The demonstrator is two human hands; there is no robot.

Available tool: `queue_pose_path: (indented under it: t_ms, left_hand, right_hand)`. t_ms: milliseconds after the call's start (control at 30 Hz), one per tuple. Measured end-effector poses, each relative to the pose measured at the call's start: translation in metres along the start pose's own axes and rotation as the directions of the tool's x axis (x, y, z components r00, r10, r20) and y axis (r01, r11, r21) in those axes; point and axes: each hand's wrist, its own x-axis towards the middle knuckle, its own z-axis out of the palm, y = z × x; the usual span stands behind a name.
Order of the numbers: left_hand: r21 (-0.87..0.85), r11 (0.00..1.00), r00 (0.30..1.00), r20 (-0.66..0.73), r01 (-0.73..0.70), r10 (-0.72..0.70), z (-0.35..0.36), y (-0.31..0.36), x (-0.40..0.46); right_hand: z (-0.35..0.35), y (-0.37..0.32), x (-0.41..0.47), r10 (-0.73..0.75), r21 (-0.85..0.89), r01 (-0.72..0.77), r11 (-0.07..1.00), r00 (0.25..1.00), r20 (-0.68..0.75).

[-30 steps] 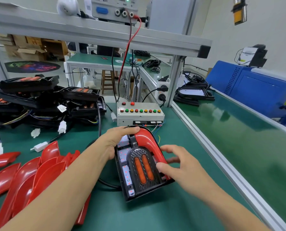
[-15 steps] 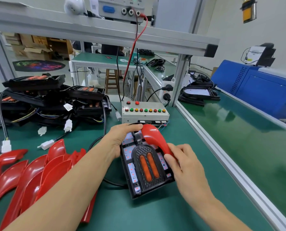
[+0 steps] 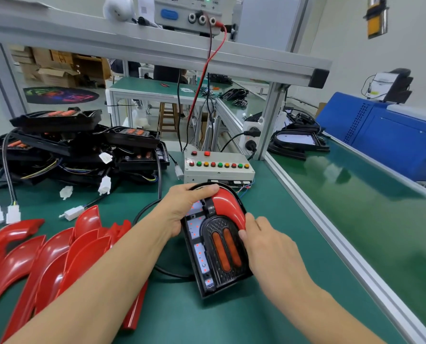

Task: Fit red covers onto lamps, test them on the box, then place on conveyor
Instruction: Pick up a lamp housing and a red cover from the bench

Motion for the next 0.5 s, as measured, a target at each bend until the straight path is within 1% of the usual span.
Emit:
queue_pose_path:
  t_ms: [67, 100, 133, 167, 200, 233, 267, 300, 367, 433, 500]
  left_hand:
    - [0.031, 0.999, 1.0, -0.001, -0.019, 0.019, -0.002, 0.002, -0.001]
    - [0.031, 0.999, 1.0, 0.003, -0.019, 0.019, -0.004, 0.002, -0.002]
    - [0.022, 1.0, 1.0, 0.009, -0.016, 0.016, -0.005, 0.002, -0.002]
    - [0.013, 1.0, 1.0, 0.016, -0.013, 0.013, -0.006, 0.002, -0.002]
    - [0.01, 1.0, 1.0, 0.02, -0.009, 0.009, -0.006, 0.002, -0.002]
    - [0.014, 1.0, 1.0, 0.02, -0.002, 0.002, -0.006, 0.002, -0.001]
    - [0.023, 1.0, 1.0, 0.02, 0.006, -0.006, -0.005, 0.002, 0.0]
    - [0.032, 0.999, 1.0, 0.023, 0.014, -0.015, -0.005, 0.002, 0.0]
    - [0.045, 0.998, 0.999, 0.019, 0.035, -0.035, -0.003, 0.003, 0.002]
    - [0.044, 0.997, 0.998, 0.001, 0.056, -0.056, -0.003, 0.003, 0.003]
    - [0.001, 0.997, 0.997, -0.01, 0.079, -0.079, -0.002, 0.004, 0.005]
  right_hand:
    - [0.004, 0.005, 0.001, -0.017, 0.023, 0.019, 1.0, 0.997, -0.076]
    - [0.006, 0.009, 0.001, -0.033, 0.093, 0.045, 0.995, 0.992, -0.123]
    - [0.009, 0.015, 0.002, -0.018, 0.23, 0.052, 0.972, 0.989, -0.148]
    - [0.011, 0.021, 0.004, 0.022, 0.414, 0.021, 0.91, 0.995, -0.1]
    - [0.012, 0.026, 0.006, 0.043, 0.606, -0.046, 0.794, 0.999, 0.021]
    - [0.014, 0.03, 0.008, 0.007, 0.75, -0.123, 0.65, 0.988, 0.156]
    - [0.017, 0.033, 0.01, -0.047, 0.832, -0.162, 0.531, 0.974, 0.22]
    - [0.019, 0.035, 0.012, -0.062, 0.87, -0.172, 0.461, 0.972, 0.225]
    - [0.02, 0.036, 0.013, -0.057, 0.904, -0.167, 0.393, 0.977, 0.205]
    - [0.022, 0.035, 0.013, -0.043, 0.907, -0.143, 0.397, 0.984, 0.174]
    - [0.025, 0.033, 0.013, -0.022, 0.887, -0.113, 0.448, 0.99, 0.137]
